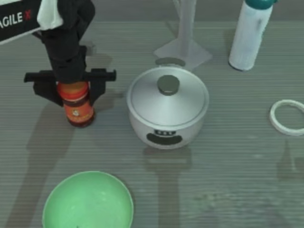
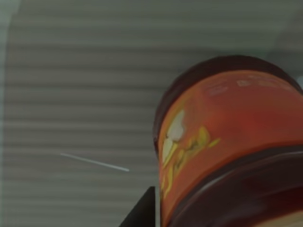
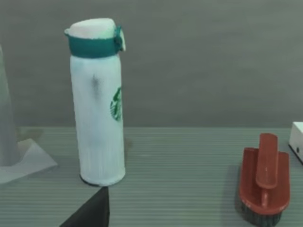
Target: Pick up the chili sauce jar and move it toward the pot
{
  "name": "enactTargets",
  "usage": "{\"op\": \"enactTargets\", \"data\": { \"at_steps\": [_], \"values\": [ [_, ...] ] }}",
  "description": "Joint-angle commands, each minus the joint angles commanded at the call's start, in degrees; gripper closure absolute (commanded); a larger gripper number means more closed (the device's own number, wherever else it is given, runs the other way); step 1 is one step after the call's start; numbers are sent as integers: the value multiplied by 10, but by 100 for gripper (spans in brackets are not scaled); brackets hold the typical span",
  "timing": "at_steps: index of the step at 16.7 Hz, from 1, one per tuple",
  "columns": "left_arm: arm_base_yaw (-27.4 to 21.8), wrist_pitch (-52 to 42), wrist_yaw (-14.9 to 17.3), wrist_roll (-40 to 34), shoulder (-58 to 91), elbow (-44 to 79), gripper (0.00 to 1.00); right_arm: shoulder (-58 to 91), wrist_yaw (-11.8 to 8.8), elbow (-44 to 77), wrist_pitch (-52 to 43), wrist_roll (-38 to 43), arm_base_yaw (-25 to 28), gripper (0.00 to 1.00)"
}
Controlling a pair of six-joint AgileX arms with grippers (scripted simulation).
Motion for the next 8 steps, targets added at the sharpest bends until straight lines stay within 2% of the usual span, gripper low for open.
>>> {"op": "enactTargets", "data": {
  "at_steps": [3, 8],
  "values": [
    [0, 0, 0, 0, 0, 0, 100, 0, 0, 0, 0, 0, 0, 0],
    [0, 0, 0, 0, 0, 0, 62, 0, 0, 0, 0, 0, 0, 0]
  ]
}}
